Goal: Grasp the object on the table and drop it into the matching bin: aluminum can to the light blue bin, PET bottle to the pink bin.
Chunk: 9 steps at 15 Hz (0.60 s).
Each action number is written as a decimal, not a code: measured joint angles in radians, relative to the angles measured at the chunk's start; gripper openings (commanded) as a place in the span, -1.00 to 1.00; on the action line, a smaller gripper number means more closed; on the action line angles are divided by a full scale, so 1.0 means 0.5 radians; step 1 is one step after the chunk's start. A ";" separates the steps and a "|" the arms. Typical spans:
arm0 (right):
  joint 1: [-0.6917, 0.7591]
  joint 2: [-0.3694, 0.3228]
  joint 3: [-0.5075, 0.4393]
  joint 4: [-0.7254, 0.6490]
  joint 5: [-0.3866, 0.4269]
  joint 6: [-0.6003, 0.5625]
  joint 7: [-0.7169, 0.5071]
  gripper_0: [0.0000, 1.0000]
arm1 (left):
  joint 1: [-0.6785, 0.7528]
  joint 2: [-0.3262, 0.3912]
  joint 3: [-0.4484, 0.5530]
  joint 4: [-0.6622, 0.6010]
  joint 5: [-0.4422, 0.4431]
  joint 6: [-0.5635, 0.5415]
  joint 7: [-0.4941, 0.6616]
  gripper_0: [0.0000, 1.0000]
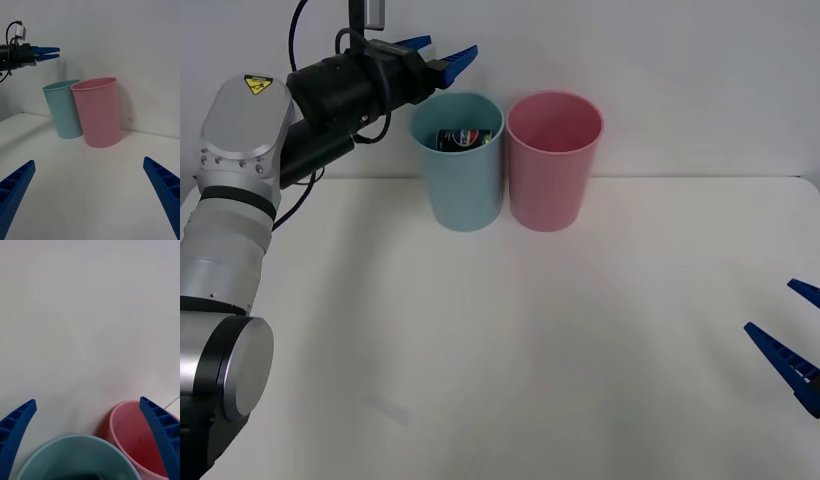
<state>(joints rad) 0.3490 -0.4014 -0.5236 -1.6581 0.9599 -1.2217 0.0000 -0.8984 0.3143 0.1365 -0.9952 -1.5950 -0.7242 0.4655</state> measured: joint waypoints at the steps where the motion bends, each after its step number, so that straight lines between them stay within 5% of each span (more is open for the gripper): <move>1: 0.000 0.000 0.000 0.000 0.000 0.000 0.000 1.00 | 0.008 0.000 0.000 0.000 0.020 0.001 -0.008 1.00; 9: 0.000 0.000 0.000 0.000 0.000 0.000 0.000 1.00 | 0.332 0.114 -0.001 -0.312 0.314 0.003 -0.081 1.00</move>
<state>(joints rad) 0.3491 -0.4014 -0.5236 -1.6581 0.9599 -1.2217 0.0000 -0.7327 0.3713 0.1362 -1.1514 -1.4381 -0.7227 0.4247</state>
